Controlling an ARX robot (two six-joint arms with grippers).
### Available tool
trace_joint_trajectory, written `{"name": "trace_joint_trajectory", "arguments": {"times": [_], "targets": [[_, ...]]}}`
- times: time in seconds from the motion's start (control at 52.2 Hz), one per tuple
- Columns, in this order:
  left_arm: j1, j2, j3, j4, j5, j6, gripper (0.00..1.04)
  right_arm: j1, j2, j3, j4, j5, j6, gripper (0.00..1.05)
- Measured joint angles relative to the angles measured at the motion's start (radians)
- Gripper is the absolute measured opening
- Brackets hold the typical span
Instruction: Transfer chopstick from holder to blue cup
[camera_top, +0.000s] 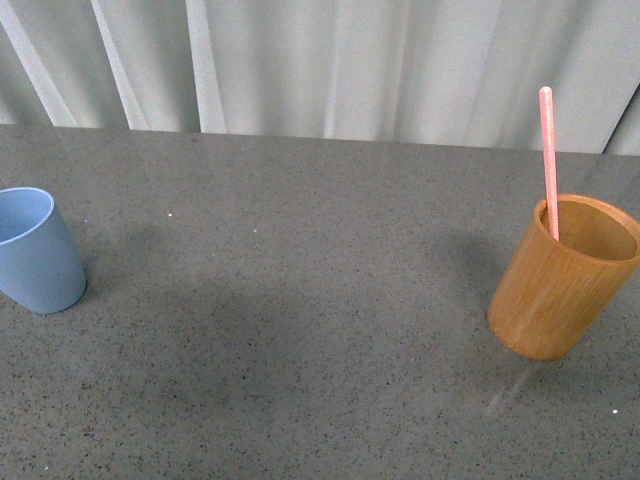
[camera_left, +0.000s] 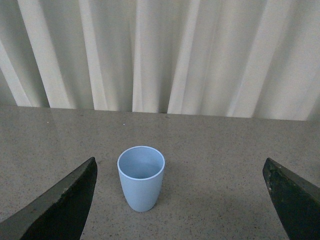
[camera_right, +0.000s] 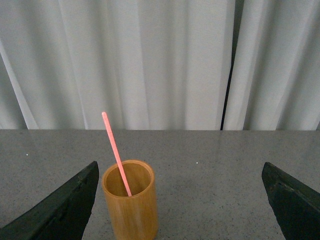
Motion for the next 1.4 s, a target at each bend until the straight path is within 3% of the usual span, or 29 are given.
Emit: {"name": "trace_joint_trajectory", "arguments": {"times": [0.613, 0.651, 0.689, 0.843, 0.957, 1.034, 1.245, 1.398], "targets": [[0.0, 0.0, 0.0, 0.0, -0.001, 0.0, 0.98, 0.0, 0.0, 0.0, 0.0, 0.0, 0.0, 0.95], [-0.012, 0.053, 0.039, -0.11, -0.064, -0.04, 0.98, 0.0, 0.0, 0.0, 0.0, 0.0, 0.0, 0.95], [0.003, 0.193, 0.119, -0.266, -0.063, -0.087, 0.98, 0.0, 0.0, 0.0, 0.0, 0.0, 0.0, 0.95], [0.124, 0.543, 0.287, -0.277, 0.084, -0.015, 0.98, 0.0, 0.0, 0.0, 0.0, 0.0, 0.0, 0.95], [0.188, 0.798, 0.47, -0.303, 0.111, 0.091, 0.98, 0.0, 0.0, 0.0, 0.0, 0.0, 0.0, 0.95], [0.211, 1.027, 0.64, -0.411, 0.127, 0.156, 0.98, 0.0, 0.0, 0.0, 0.0, 0.0, 0.0, 0.95], [0.23, 1.445, 0.977, -0.492, 0.027, 0.264, 0.98, 0.0, 0.0, 0.0, 0.0, 0.0, 0.0, 0.95], [0.226, 1.586, 1.086, -0.485, -0.032, 0.286, 0.98, 0.0, 0.0, 0.0, 0.0, 0.0, 0.0, 0.95]]}}
